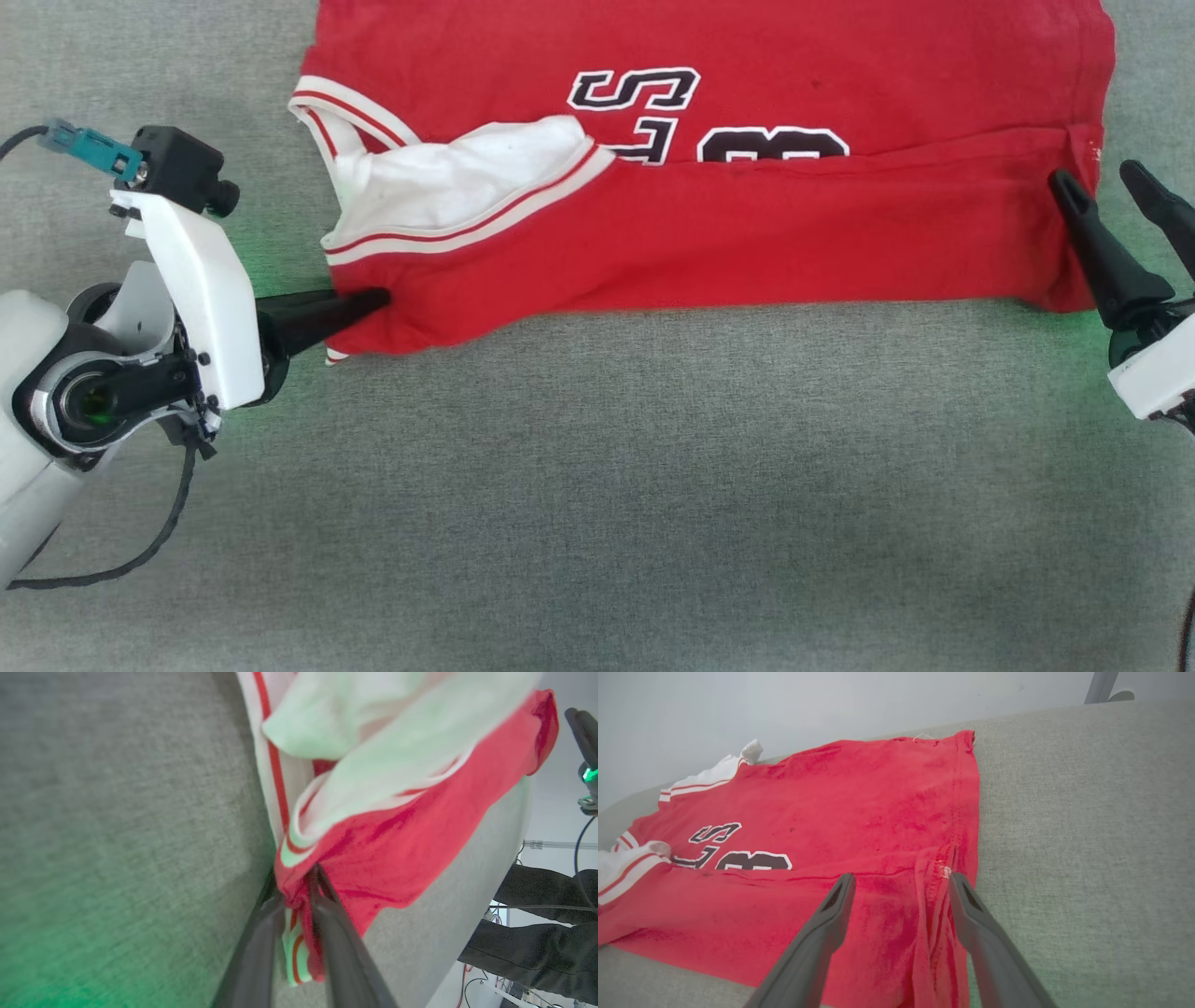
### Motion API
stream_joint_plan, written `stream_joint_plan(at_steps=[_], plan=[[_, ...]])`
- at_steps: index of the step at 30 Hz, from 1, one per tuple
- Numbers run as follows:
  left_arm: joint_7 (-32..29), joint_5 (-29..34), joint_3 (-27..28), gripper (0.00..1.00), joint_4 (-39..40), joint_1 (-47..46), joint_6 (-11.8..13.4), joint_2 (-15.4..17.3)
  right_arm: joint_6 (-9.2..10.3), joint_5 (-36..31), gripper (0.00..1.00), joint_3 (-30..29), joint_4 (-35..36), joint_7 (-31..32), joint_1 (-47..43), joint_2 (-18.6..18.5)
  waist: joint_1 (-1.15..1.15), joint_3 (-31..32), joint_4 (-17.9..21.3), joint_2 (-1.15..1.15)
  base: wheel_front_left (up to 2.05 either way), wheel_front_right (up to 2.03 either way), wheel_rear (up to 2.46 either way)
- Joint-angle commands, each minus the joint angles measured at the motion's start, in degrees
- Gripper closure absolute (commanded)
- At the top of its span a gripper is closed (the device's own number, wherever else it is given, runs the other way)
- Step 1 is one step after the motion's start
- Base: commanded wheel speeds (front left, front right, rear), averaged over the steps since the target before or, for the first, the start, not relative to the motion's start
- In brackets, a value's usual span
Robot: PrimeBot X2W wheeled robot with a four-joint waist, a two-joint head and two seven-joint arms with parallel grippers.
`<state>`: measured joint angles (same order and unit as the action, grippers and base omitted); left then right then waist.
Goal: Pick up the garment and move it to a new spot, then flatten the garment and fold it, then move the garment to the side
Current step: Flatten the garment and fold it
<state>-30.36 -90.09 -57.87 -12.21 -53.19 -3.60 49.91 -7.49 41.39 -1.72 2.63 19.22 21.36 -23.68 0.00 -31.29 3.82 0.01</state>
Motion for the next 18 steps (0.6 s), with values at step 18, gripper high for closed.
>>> stream_joint_plan(at_steps=[18], plan=[[2.01, 3.67, -2.25, 1.00, 0.93, 0.49, -1.85, -5.47, 0.00, 1.01, 0.00, 4.82, 2.03, 28.55, 3.85, -13.37, 0.00, -3.05, -1.62, -0.01, 0.00, 0.00, 0.00]])
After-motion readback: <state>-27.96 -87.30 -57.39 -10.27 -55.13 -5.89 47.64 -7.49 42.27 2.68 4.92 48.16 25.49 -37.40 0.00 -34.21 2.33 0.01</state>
